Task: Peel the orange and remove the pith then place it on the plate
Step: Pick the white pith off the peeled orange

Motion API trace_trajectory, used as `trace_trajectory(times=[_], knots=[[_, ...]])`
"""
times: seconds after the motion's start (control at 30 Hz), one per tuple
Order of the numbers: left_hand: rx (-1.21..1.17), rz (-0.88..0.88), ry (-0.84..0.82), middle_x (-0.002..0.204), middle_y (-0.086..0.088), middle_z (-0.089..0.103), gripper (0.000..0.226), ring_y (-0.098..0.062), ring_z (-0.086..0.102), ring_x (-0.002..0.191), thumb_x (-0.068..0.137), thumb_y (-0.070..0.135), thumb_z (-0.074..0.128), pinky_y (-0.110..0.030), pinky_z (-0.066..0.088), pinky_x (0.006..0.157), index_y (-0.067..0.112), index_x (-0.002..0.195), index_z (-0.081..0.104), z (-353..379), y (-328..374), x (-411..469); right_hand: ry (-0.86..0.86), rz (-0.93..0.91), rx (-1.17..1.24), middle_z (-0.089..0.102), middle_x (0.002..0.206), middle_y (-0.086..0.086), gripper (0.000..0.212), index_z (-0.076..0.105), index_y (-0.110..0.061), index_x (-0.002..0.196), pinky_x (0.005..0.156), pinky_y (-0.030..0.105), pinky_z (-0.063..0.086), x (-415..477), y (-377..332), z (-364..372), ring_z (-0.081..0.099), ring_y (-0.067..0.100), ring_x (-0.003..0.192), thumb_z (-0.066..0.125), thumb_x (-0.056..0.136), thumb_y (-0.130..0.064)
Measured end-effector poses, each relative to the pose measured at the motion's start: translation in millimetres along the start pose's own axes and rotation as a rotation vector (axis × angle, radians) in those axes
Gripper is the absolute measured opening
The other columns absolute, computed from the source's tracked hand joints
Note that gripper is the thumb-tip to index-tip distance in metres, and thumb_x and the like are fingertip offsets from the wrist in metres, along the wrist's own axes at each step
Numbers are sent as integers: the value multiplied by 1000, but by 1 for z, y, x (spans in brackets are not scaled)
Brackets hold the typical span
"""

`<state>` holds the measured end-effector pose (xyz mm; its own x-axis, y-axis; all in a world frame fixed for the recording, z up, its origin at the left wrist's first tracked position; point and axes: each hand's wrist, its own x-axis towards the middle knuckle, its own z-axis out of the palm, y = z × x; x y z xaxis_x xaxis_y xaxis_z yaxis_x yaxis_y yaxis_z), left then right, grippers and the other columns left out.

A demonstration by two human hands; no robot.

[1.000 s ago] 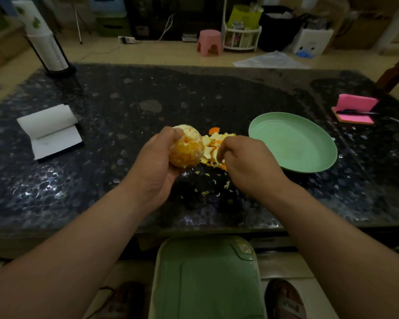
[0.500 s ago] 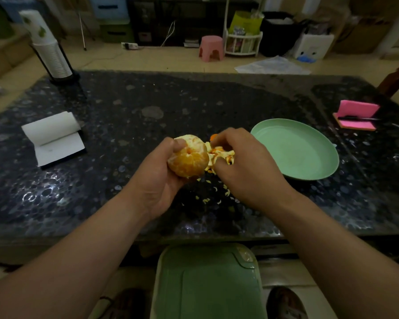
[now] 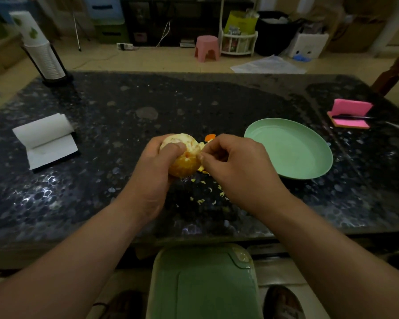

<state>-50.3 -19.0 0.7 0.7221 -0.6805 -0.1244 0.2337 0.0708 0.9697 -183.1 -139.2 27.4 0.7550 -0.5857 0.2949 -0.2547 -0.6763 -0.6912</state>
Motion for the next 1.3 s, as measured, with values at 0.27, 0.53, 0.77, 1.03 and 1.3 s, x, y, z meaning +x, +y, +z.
trace_trajectory(times=[0.27,0.53,0.77,1.03,1.3], knots=[[186,122,-6,125,-2,68,50,-15,70,102,83,40,66,-26,56,75,28,131,61,-1,0,-3,13,32,9,71,74,-12,8,75,-24,87,67,33,59,-1,-1,4,67,6,70,73,94,-25],[185,114,22,124,2,70,49,-18,72,110,85,46,72,-36,62,86,29,130,63,-3,1,-1,5,-31,-24,69,81,-16,6,72,-30,95,66,28,54,-5,-3,-1,63,4,73,72,95,-37],[257,160,-12,125,4,67,60,-10,72,106,83,50,85,-27,62,80,31,134,59,-5,3,-4,-14,-46,-110,69,79,-13,12,74,-26,95,67,34,57,-3,-2,-2,63,6,71,70,99,-37],[369,202,-26,122,7,67,56,-11,71,106,80,50,78,-31,63,84,35,131,61,-10,3,-2,-70,-71,-181,64,71,-7,17,68,-22,84,62,44,54,-4,-3,-3,59,12,65,62,100,-27],[231,112,-7,118,1,74,58,-16,75,101,76,58,79,-30,61,77,29,125,68,-5,3,-1,-71,-22,-97,68,80,-12,7,72,-25,100,62,27,50,-5,-1,-8,61,5,70,65,98,-23]])
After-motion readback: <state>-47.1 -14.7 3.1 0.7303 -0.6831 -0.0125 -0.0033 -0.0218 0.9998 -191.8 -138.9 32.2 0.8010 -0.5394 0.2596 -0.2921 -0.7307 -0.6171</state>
